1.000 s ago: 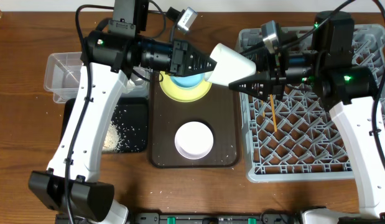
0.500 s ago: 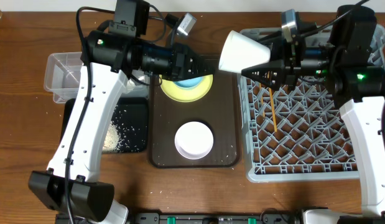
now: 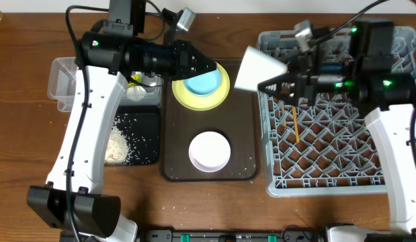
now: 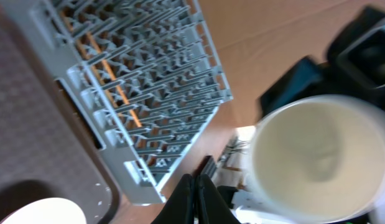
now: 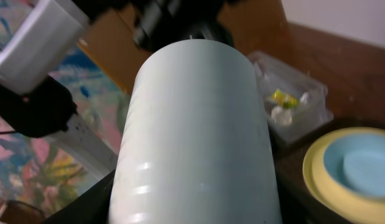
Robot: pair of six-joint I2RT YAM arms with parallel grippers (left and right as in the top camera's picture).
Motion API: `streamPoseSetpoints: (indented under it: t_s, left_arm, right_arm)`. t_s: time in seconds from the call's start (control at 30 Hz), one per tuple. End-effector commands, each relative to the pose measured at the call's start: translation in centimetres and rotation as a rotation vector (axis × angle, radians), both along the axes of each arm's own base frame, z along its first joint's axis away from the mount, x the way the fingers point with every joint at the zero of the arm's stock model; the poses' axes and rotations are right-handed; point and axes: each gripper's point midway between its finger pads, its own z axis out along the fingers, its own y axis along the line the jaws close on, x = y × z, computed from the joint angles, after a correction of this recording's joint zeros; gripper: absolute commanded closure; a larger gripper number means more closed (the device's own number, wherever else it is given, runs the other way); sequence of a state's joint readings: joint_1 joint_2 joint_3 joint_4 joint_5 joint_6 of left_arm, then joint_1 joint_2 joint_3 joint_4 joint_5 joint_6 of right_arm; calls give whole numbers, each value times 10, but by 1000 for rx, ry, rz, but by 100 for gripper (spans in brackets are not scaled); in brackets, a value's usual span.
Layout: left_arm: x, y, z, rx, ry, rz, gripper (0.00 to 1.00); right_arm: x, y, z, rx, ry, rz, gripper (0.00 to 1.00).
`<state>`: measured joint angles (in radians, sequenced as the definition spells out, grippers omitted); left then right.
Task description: Sort waste into correct bins and load items into the dishwasher rack
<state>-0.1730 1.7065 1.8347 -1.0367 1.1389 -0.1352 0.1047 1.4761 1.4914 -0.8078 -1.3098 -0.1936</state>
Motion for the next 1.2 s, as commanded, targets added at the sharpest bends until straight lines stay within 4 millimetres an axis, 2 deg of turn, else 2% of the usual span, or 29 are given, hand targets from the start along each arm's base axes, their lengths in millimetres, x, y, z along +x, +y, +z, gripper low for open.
streamPoseSetpoints:
  t_s: [0.0, 0.13, 0.33, 0.5, 0.7, 0.8, 0.9, 1.0, 1.1, 1.17]
  left_arm:
    - [-17, -11, 24, -134, 21, -93, 94]
    - [-29, -20, 33, -185, 37, -151, 94]
    - [-44, -31, 29, -175, 97, -184, 94]
    - [-53, -39, 26, -161, 104, -214, 94]
    - [-50, -41, 16, -103, 91, -192, 94]
    - [-36, -33, 5, -32, 58, -131, 94]
    - [-7, -13, -17, 120, -7, 1, 93]
    - [29, 30, -47, 364, -48, 208, 87]
    - [48, 75, -68, 577, -61, 370, 87]
    - [50, 93, -75, 653, -36, 429, 83]
  right_arm:
    - [-5, 9, -4, -61, -83, 5, 62]
    - [-9, 17, -3, -58, -104, 29, 62]
    - [-7, 21, 1, -50, -146, 37, 62]
    - [1, 23, 13, -28, -199, 22, 62]
    - [8, 24, 23, -4, -211, 4, 62]
    - [11, 22, 19, -20, -190, -18, 63]
    - [28, 16, 4, -103, -132, -134, 66]
    - [53, 0, -15, -214, -79, -310, 67]
    - [84, -33, -38, -371, -29, -573, 67]
    - [99, -64, -54, -505, -23, -747, 67]
